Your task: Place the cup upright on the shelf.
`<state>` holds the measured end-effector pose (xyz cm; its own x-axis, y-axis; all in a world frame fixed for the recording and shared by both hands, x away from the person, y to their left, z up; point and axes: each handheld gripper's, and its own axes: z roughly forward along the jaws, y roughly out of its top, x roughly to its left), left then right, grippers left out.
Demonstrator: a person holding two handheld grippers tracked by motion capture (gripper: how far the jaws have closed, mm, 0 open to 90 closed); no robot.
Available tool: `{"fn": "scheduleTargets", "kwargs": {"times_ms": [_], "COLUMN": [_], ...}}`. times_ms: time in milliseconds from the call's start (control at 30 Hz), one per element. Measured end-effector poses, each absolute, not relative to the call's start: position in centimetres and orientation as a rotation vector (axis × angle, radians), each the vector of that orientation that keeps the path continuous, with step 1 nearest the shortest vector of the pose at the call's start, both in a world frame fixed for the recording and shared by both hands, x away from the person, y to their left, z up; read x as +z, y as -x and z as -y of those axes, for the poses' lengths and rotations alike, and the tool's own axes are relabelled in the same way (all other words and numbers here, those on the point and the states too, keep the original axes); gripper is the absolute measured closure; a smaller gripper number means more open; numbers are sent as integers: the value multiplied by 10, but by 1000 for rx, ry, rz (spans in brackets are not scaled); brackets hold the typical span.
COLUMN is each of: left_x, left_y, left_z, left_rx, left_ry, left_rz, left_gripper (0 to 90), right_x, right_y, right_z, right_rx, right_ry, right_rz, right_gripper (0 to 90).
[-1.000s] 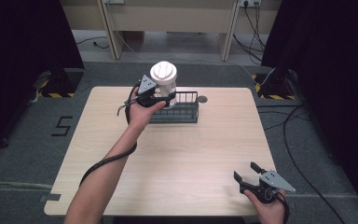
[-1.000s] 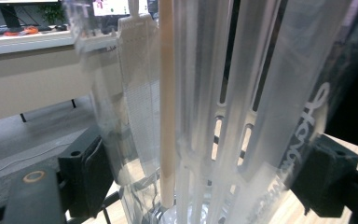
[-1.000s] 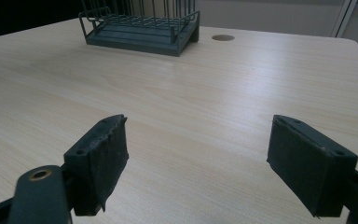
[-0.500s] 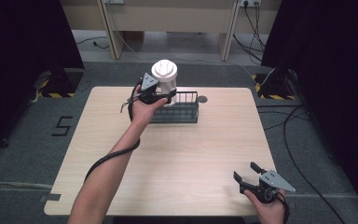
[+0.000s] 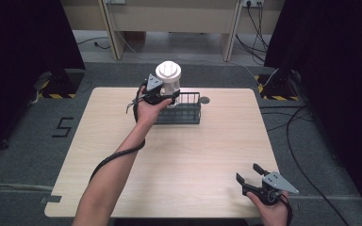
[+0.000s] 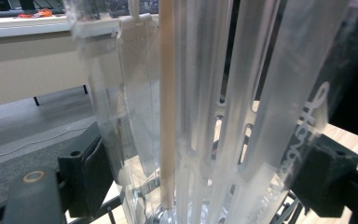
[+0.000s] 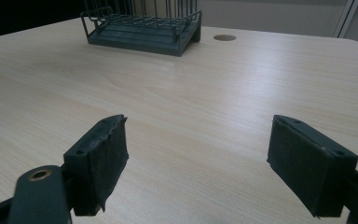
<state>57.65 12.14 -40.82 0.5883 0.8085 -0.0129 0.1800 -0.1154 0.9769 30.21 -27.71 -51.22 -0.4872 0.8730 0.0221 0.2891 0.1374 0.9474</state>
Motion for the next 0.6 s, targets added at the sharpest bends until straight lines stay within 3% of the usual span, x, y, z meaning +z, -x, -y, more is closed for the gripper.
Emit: {"fn": "scheduleTargets", "kwargs": {"times_ms": [600], "left_x": [-413], "left_y": [-586], "left_z": [-116], "left_rx": [668], "left_ry": [-1635], "left_rz": [-876], "left_gripper": [177], "right_x": [-512], "right_y": [-302], "right_z": [276], "right_rx": [1356], "right_ry": [-1110], "right_rz": [-1870], "right_gripper": [205]}}
